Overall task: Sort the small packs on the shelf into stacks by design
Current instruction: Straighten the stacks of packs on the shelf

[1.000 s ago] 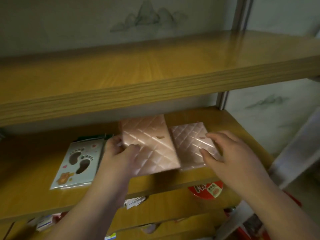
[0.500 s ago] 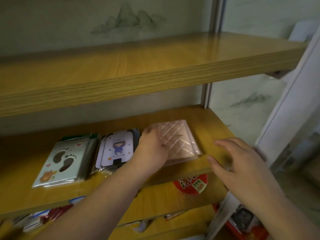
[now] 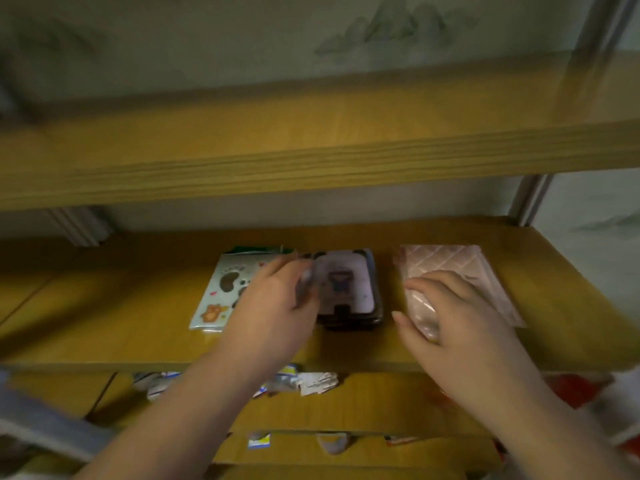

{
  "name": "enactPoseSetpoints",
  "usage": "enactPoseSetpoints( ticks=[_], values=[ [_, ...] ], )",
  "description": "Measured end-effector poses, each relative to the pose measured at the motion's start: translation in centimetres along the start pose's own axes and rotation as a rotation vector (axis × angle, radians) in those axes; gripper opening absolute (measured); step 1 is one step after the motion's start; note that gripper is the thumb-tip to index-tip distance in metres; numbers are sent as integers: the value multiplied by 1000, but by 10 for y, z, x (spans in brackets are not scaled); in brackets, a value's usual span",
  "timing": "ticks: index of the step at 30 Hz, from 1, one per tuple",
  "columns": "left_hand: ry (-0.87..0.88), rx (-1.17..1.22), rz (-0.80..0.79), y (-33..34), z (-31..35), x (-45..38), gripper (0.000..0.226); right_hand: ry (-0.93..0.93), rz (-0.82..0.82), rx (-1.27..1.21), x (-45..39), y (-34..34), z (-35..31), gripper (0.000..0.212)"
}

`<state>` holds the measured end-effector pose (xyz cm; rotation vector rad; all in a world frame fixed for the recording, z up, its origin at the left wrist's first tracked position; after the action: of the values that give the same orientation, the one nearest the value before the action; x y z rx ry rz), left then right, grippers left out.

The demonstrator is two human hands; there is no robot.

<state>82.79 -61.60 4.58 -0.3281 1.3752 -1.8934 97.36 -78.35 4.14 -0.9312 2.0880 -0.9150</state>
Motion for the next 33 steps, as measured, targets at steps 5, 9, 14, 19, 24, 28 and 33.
enactPoseSetpoints(
  ticks=[5, 9, 14, 19, 24, 28, 33],
  values=[
    [-192, -62, 31, -33, -85, 7, 47, -7, -62, -270, -28, 47, -60, 40],
    [-266, -20, -14, -41, -132, 6, 50, 5, -123, -332, -48, 86, -109, 48],
    [-238, 103, -95, -32, -156, -1, 51, 151, -290, -274, -61, 140, -148, 60],
    [-166, 300, -213, -19, -163, -9, 46, 345, -226, -270, -65, 168, -155, 60],
    [-259, 728, -343, -13, -166, -14, 30, 372, -154, -206, -66, 171, -159, 57],
    [-508, 1088, -422, -21, -173, -29, 41, 425, -124, -294, -64, 170, -159, 65],
    [-575, 1193, -600, -32, -182, -46, 36, 552, -35, -587, -57, 172, -157, 75]
  ],
)
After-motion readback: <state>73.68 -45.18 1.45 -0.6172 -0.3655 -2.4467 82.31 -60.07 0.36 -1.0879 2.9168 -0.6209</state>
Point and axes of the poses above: each hand's wrist, its own x-axis away from the middle knuckle, its own y-axis out of the palm, z = x × y, the point moved 2 cm from there along -x, towards the middle knuckle, and after that the axes turned 7 degrees about -x, right-handed, at the moved point
